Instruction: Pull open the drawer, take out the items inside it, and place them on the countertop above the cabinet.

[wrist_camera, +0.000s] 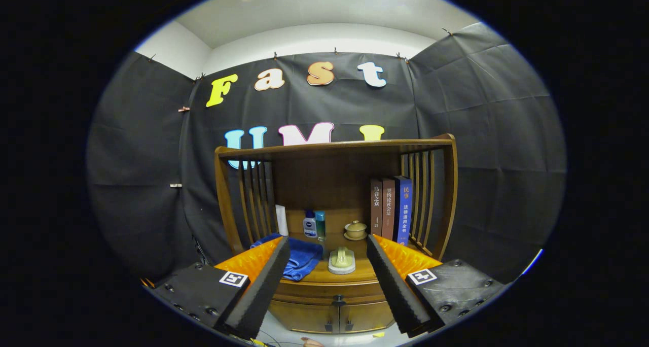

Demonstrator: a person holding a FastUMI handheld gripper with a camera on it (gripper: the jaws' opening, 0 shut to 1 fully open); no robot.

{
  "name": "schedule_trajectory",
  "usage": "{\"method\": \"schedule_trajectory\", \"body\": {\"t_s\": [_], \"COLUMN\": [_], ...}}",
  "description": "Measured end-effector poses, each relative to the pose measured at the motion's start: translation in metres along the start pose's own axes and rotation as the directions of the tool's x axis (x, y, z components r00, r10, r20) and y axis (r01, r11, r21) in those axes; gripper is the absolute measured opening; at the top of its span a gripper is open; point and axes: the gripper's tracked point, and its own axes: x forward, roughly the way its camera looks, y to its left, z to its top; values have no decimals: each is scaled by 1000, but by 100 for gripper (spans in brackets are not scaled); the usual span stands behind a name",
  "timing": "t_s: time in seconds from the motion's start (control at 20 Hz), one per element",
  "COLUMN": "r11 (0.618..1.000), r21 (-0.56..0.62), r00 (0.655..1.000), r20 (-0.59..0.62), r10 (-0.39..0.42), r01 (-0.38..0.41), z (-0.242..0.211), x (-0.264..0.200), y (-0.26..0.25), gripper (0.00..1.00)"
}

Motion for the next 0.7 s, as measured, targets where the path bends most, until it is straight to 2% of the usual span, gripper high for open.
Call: {"method": "schedule_trajectory", "body": {"t_s": [0.7], "r11": [1000], "r21": [-3], "r00": [1000], "r20": [17], "r10": [3], "r01": [-3], "z": [6], "x": [-8], "y": [0], "gripper": [99]}}
